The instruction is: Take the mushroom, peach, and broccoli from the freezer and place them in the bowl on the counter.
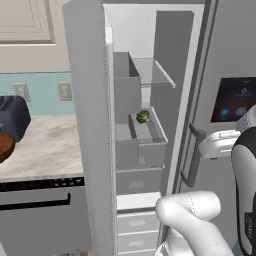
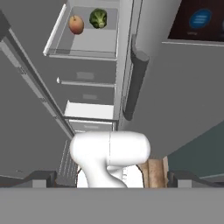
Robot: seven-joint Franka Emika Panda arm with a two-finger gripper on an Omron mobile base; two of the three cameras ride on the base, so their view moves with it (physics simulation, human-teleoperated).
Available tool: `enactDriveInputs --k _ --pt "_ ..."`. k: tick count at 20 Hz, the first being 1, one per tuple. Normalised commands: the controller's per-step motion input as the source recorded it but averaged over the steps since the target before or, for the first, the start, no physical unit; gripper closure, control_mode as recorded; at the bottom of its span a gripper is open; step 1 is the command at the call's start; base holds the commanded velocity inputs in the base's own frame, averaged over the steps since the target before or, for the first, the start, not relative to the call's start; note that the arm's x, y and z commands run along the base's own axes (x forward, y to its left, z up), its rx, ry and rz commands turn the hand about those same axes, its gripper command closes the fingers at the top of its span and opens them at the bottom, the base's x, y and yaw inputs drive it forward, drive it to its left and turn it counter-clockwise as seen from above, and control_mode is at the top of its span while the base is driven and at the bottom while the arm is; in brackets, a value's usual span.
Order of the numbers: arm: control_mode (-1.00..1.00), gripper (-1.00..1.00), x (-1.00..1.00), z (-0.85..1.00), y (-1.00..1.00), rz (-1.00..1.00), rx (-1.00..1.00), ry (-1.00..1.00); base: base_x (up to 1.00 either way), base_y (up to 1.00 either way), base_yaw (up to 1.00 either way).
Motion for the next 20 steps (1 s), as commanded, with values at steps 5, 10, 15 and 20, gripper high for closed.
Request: enactDriveInputs --k 5,10,15,20 --pt "1.0 -1.0 0.0 0.0 0.0 0.0 0.0 0.0 0.13 0.37 -0.02" --pt "1.0 -1.0 0.0 0.0 0.0 0.0 0.0 0.0 0.17 0.34 -0.06" --pt "1.0 -1.0 0.0 0.0 0.0 0.0 0.0 0.0 0.14 0.33 -0.11" --pt "1.0 -1.0 0.0 0.0 0.0 0.0 0.0 0.0 0.13 0.36 -0.14"
